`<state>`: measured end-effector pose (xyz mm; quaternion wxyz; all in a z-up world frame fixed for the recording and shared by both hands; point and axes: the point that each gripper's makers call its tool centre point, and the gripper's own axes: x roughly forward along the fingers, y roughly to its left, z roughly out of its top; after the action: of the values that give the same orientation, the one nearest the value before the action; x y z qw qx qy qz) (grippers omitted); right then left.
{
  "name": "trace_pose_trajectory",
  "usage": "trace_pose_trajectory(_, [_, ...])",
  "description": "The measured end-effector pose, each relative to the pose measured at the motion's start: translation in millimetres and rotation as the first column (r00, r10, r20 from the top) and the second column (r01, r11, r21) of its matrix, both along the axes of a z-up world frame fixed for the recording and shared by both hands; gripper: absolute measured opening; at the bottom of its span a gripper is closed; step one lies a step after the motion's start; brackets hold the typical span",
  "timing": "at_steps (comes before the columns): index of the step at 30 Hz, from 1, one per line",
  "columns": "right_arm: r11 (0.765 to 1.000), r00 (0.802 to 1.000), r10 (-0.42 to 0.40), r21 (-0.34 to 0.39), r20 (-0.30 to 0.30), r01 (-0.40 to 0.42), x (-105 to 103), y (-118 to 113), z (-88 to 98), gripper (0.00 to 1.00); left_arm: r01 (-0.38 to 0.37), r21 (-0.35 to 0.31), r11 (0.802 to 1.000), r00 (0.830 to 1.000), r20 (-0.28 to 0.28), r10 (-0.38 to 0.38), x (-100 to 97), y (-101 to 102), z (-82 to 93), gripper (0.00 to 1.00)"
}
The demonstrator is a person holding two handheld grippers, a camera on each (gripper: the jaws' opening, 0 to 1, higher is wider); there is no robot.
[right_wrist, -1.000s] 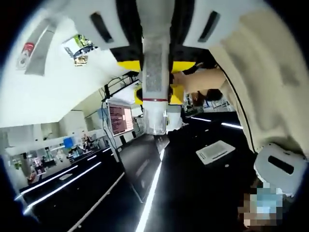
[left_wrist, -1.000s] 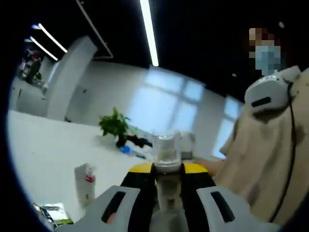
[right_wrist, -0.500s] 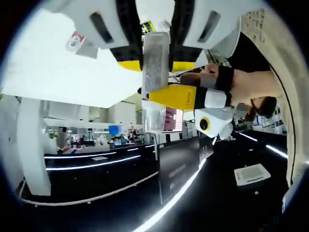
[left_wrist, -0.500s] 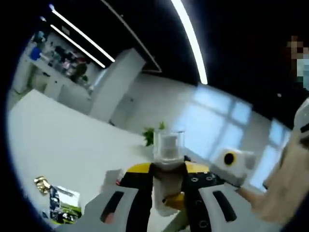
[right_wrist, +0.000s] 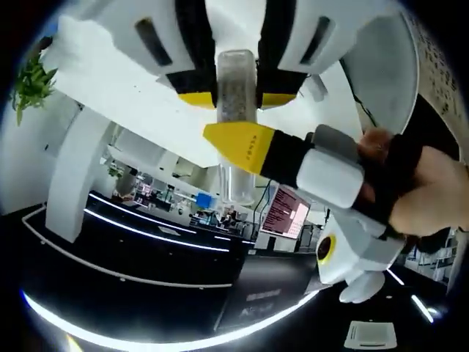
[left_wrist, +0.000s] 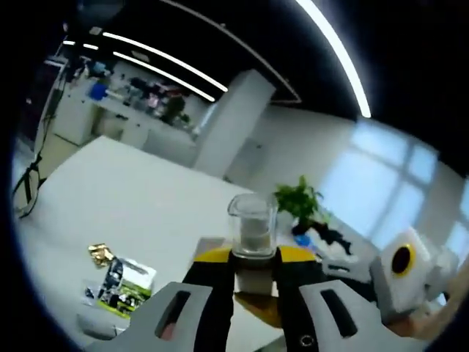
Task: Arrange the skincare products in the storage area until every visible bottle or jar stands upright without overlapping.
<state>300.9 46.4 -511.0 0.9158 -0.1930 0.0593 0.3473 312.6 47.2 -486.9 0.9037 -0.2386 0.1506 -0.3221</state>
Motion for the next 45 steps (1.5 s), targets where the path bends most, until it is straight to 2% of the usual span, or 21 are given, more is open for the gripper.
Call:
trace_pose_trajectory(2, [0.997, 0.999, 0.042, 0.064, -0.023, -0.041, -4, 2, 3.8, 0.2, 0.025, -0.016, 1.0, 1.0, 0.001, -0.025, -2.0, 1, 2.0, 0.17])
trace_pose_trajectory(4, [0.986, 0.989, 0.142, 0.094, -0.047, -0.137, -13, 5, 3.5, 0.21, 0.083, -0.006, 0.997, 0.996, 0.032, -0.083, -6.6, 0, 5.2, 0.17])
trace_pose_trajectory(7, [0.953, 0.974, 0.207, 0.246, -0.092, -0.179, -21, -1, 11.5, 0.22, 0.223, -0.016, 0.975, 0.971, 0.088, -0.22, -20.8, -11, 16.7, 0.17])
trace_pose_trajectory(8, [0.935, 0.961, 0.24, 0.3, -0.135, -0.191, -26, -6, 12.3, 0.22, 0.296, 0.0, 0.955, 0.948, 0.124, -0.293, -29.4, -16, 21.6, 0.17])
trace_pose_trajectory(12, [0.897, 0.923, 0.36, 0.322, -0.138, -0.302, -41, -8, 20.8, 0.24, 0.449, 0.015, 0.894, 0.873, 0.209, -0.441, -50.4, -29, 34.7, 0.17])
trace_pose_trajectory(13, [0.883, 0.905, 0.403, 0.319, -0.138, -0.344, -47, -7, 23.2, 0.24, 0.458, 0.024, 0.889, 0.863, 0.227, -0.451, -51.4, -29, 37.4, 0.17])
trace_pose_trajectory(14, [0.883, 0.902, 0.408, 0.313, -0.142, -0.35, -46, -10, 23.8, 0.24, 0.494, 0.041, 0.869, 0.841, 0.231, -0.489, -56.4, -30, 37.3, 0.17])
trace_pose_trajectory(15, [0.868, 0.885, 0.443, 0.315, -0.144, -0.383, -50, -9, 26.0, 0.24, 0.508, 0.044, 0.86, 0.83, 0.244, -0.502, -58.2, -31, 39.5, 0.17])
trace_pose_trajectory(20, [0.814, 0.826, 0.538, 0.358, -0.168, -0.457, -63, -7, 36.8, 0.23, 0.624, 0.063, 0.779, 0.736, 0.286, -0.614, -64.8, -26, 46.3, 0.17])
trace_pose_trajectory(22, [0.804, 0.812, 0.561, 0.34, -0.161, -0.488, -69, -3, 38.9, 0.23, 0.641, 0.077, 0.764, 0.716, 0.299, -0.631, -66.5, -26, 48.3, 0.17])
trace_pose_trajectory(23, [0.798, 0.804, 0.571, 0.339, -0.163, -0.498, -71, -1, 39.3, 0.22, 0.663, 0.077, 0.745, 0.696, 0.303, -0.651, -69.5, -26, 49.7, 0.17])
trace_pose_trajectory(26, [0.779, 0.794, 0.582, 0.4, -0.175, -0.483, -75, 3, 44.1, 0.22, 0.688, 0.078, 0.722, 0.667, 0.327, -0.67, -72.8, -25, 53.1, 0.17])
trace_pose_trajectory(29, [0.791, 0.821, 0.556, 0.387, -0.132, -0.473, -71, 3, 47.3, 0.21, 0.688, 0.08, 0.721, 0.664, 0.333, -0.67, -69.3, -24, 54.8, 0.17])
trace_pose_trajectory(31, [0.819, 0.843, 0.521, 0.36, -0.139, -0.447, -67, 3, 42.9, 0.21, 0.679, 0.113, 0.726, 0.662, 0.334, -0.671, -68.3, -26, 52.0, 0.17])
trace_pose_trajectory(33, [0.842, 0.865, 0.485, 0.335, -0.127, -0.423, -61, 1, 39.4, 0.2, 0.661, 0.135, 0.738, 0.673, 0.329, -0.663, -64.1, -29, 47.8, 0.18])
trace_pose_trajectory(37, [0.901, 0.926, 0.359, 0.3, -0.114, -0.312, -38, -9, 33.2, 0.2, 0.579, 0.113, 0.807, 0.761, 0.28, -0.585, -43.6, -30, 39.3, 0.19])
trace_pose_trajectory(38, [0.914, 0.939, 0.324, 0.294, -0.115, -0.279, -33, -11, 31.0, 0.2, 0.537, 0.116, 0.836, 0.794, 0.265, -0.547, -35.0, -30, 35.7, 0.19])
trace_pose_trajectory(39, [0.929, 0.956, 0.271, 0.288, -0.11, -0.231, -24, -14, 28.1, 0.2, 0.511, 0.114, 0.852, 0.814, 0.256, -0.522, -29.7, -30, 33.7, 0.2])
trace_pose_trajectory(42, [0.964, 0.983, 0.148, 0.239, -0.107, -0.119, -8, -20, 17.9, 0.2, 0.416, 0.128, 0.9, 0.878, 0.203, -0.434, -13.4, -32, 22.7, 0.2])
trace_pose_trajectory(44, [0.98, 0.995, 0.074, 0.188, -0.07, -0.059, 0, -22, 15.0, 0.2, 0.398, 0.135, 0.907, 0.884, 0.207, -0.419, -8.7, -33, 21.1, 0.2])
trace_pose_trajectory(45, [0.981, 0.997, 0.049, 0.192, -0.059, -0.037, 3, -22, 15.2, 0.21, 0.37, 0.106, 0.923, 0.901, 0.2, -0.384, -4.2, -32, 23.0, 0.2])
